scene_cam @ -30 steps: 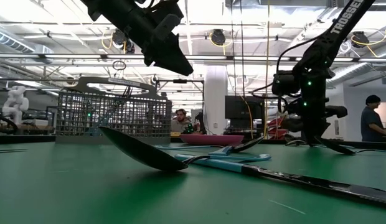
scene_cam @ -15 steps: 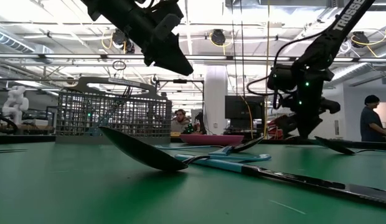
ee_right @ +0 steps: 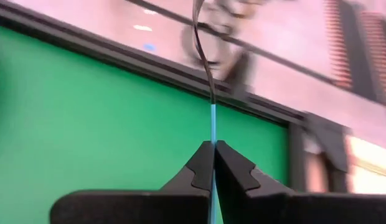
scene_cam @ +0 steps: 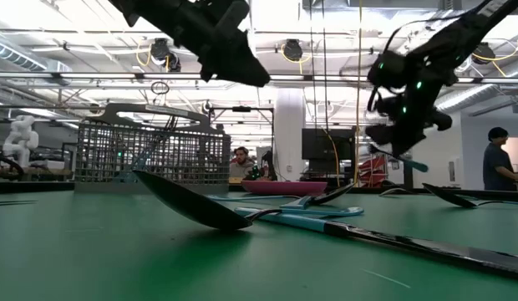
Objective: Sort silverware
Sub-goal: Put the blue fork into the gray silverware holder
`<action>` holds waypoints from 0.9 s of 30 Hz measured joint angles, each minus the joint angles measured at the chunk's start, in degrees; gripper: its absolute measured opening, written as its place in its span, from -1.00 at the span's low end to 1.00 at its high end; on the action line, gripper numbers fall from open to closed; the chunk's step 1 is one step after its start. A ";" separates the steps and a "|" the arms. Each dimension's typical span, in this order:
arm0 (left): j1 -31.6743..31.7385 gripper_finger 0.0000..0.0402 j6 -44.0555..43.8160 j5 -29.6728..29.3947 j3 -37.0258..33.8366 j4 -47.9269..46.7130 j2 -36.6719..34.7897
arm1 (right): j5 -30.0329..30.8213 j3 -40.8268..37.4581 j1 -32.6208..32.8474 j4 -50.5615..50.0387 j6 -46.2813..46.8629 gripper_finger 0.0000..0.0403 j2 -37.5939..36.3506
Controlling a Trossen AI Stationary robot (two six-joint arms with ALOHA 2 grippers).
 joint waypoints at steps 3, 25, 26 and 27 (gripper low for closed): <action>0.00 -0.48 0.10 0.02 0.00 1.31 0.00 | -9.00 0.02 0.02 1.26 -2.28 -1.00 -4.48; 5.31 -0.48 -13.62 17.27 -18.77 50.73 -1.67 | -48.29 -12.55 15.38 51.18 4.07 -1.00 -13.86; 5.30 -0.48 -13.62 17.27 -18.07 51.74 -0.44 | -48.23 -12.55 16.47 52.40 4.22 -1.00 -13.22; 5.27 -0.48 -13.64 17.29 -17.28 52.58 0.67 | -48.23 -12.57 17.51 53.73 4.37 -1.00 -12.63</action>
